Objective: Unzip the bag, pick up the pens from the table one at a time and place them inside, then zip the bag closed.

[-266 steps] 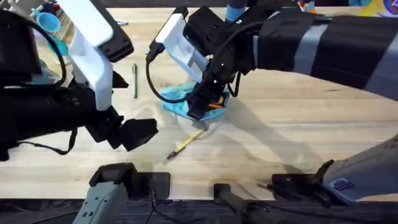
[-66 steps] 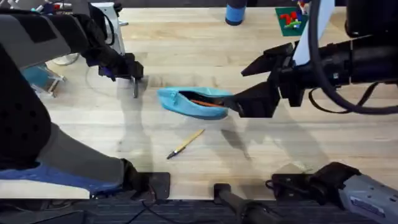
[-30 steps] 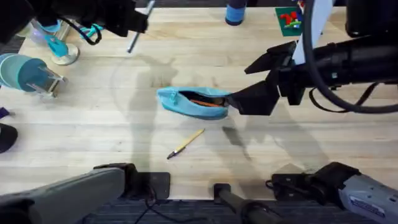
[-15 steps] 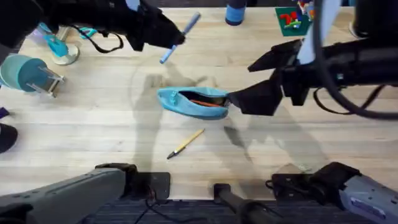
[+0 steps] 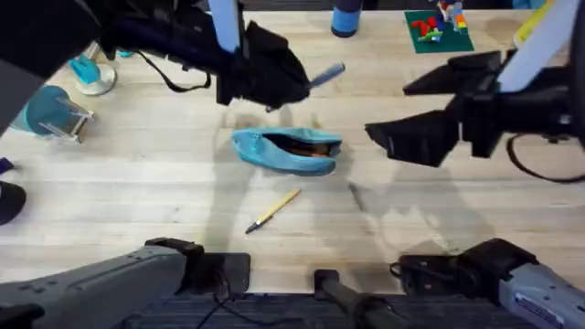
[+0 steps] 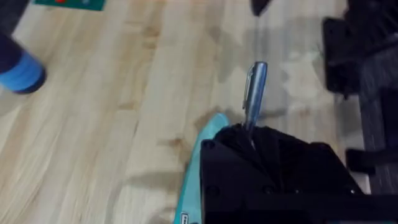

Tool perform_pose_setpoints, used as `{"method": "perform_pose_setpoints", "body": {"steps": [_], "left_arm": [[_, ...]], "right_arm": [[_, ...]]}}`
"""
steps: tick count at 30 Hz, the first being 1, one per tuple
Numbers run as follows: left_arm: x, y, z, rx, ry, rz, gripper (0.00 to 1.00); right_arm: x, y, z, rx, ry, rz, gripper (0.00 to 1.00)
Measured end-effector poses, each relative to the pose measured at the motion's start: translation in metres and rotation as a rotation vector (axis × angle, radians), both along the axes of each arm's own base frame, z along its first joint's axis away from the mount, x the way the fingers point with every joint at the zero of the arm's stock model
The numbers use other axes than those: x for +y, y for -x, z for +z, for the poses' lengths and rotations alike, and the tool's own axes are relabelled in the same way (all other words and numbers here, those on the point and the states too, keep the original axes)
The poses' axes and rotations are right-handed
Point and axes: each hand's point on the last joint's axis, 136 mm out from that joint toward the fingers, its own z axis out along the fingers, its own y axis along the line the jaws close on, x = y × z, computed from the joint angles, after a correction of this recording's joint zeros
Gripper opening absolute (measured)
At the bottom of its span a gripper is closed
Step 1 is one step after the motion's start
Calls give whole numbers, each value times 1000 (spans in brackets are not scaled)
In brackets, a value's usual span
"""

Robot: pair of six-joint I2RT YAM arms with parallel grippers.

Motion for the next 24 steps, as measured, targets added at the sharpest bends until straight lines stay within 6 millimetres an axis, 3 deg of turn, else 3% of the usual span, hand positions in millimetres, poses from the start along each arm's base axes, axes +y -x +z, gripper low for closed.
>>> {"method": "perform_pose_setpoints", "body": {"steps": [4,13,24], "left_arm": [[-3,10,-7,-7,-15,-71,41],[-9,5,-36,76,-38,-121,41],[-36,14,-75,191,-74,-241,41]], "right_arm": [[-8,8,-2,28,0,-27,997],[-14,27,-1,56,-10,-45,997],[-16,27,0,48,-8,-51,998]]}}
